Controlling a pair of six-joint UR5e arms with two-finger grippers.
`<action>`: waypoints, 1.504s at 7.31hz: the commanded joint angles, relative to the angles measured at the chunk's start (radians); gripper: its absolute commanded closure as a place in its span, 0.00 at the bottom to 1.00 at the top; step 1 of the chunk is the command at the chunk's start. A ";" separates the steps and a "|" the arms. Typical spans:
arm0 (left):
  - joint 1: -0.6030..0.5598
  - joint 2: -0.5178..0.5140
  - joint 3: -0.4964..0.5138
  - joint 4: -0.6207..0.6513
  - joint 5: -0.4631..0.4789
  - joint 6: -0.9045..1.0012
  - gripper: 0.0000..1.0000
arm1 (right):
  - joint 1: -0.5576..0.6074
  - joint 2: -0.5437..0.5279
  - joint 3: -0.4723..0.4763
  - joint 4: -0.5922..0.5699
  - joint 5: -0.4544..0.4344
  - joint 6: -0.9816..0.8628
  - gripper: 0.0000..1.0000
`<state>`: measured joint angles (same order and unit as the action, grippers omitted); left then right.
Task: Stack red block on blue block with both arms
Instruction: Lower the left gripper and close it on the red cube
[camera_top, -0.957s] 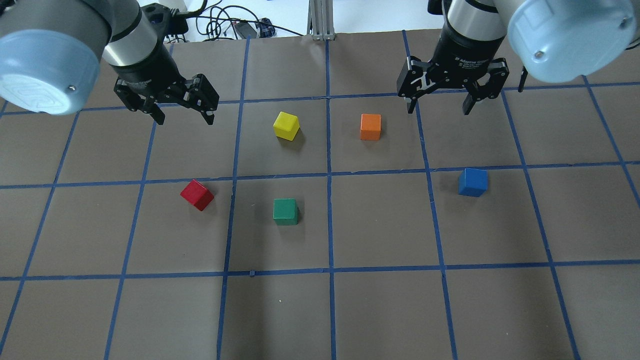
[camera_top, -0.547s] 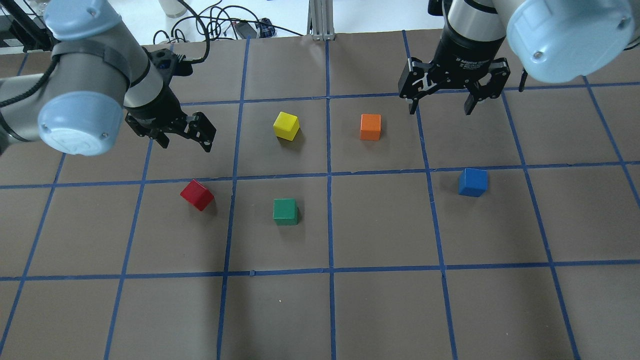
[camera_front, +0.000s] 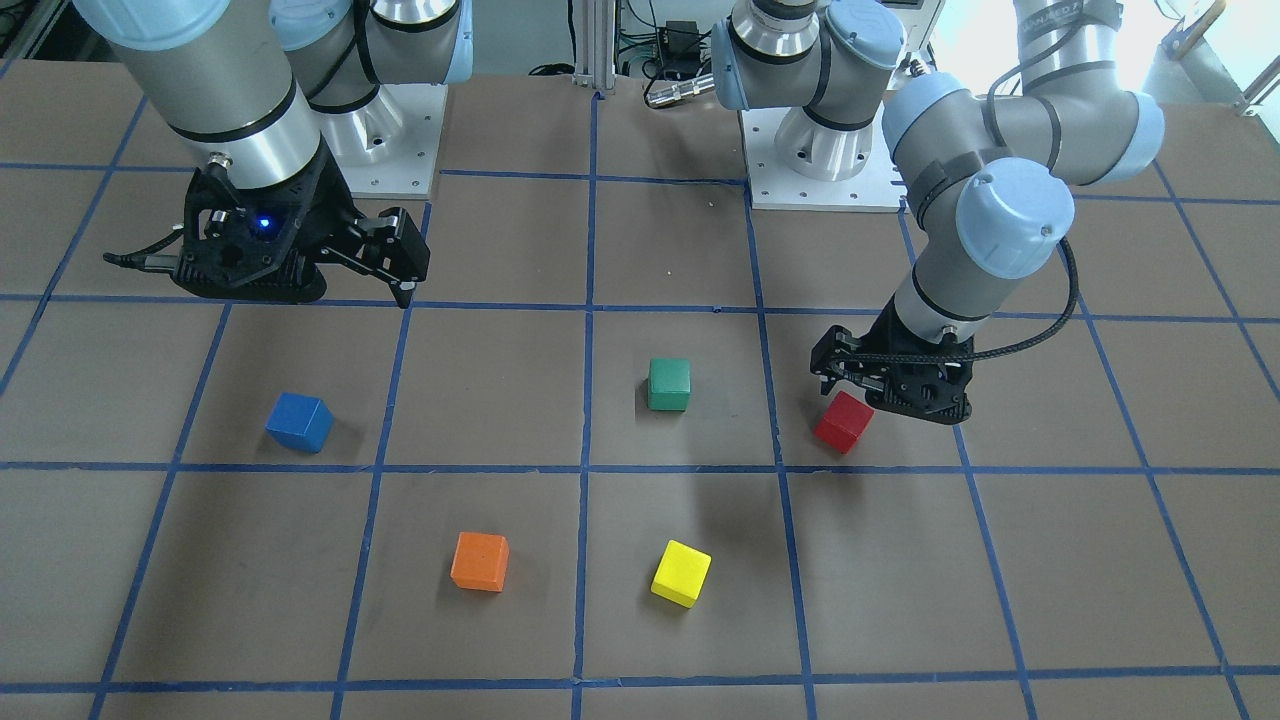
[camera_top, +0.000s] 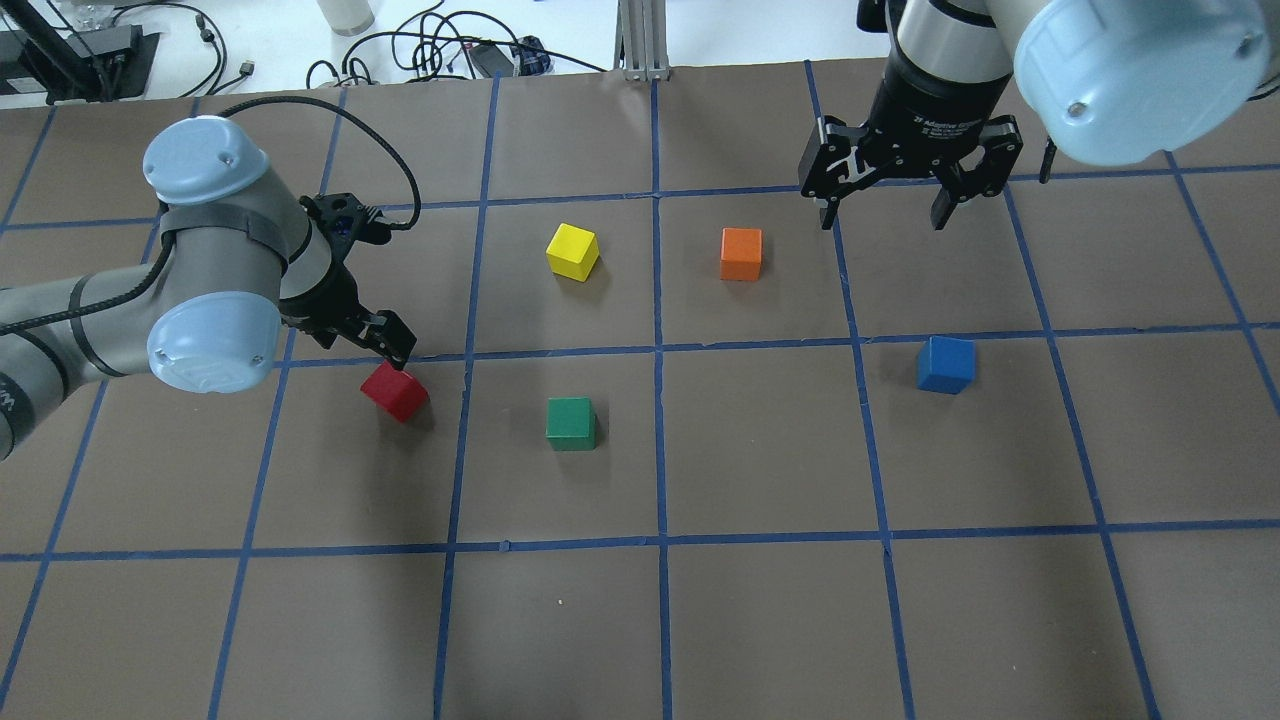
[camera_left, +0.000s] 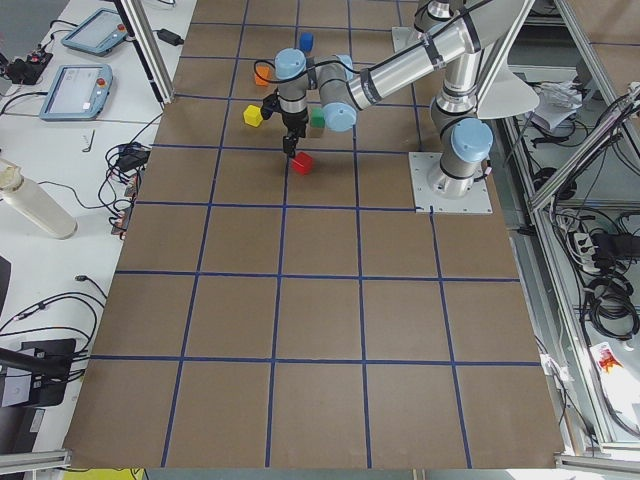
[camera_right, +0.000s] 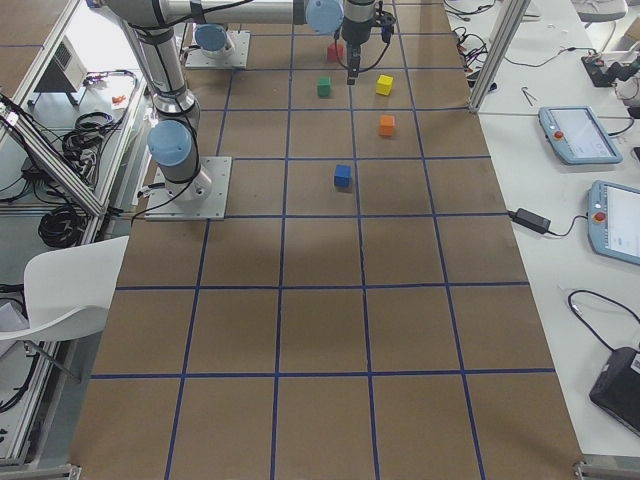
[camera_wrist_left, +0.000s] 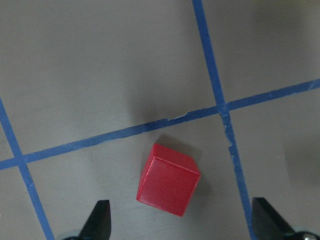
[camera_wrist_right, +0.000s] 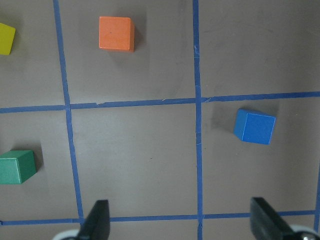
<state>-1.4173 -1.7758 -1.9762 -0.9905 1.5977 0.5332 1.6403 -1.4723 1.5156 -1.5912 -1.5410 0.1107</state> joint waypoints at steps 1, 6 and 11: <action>0.003 -0.052 -0.027 0.030 0.004 0.105 0.00 | 0.001 0.000 0.000 0.000 -0.001 0.000 0.00; 0.000 -0.103 -0.035 0.061 0.005 0.126 0.34 | 0.001 -0.003 0.000 0.005 0.001 0.001 0.00; -0.020 -0.061 0.022 0.090 0.015 0.081 0.78 | 0.001 -0.002 0.000 0.008 0.001 0.000 0.00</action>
<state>-1.4306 -1.8575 -1.9893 -0.8835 1.6099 0.6404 1.6414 -1.4730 1.5156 -1.5844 -1.5401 0.1111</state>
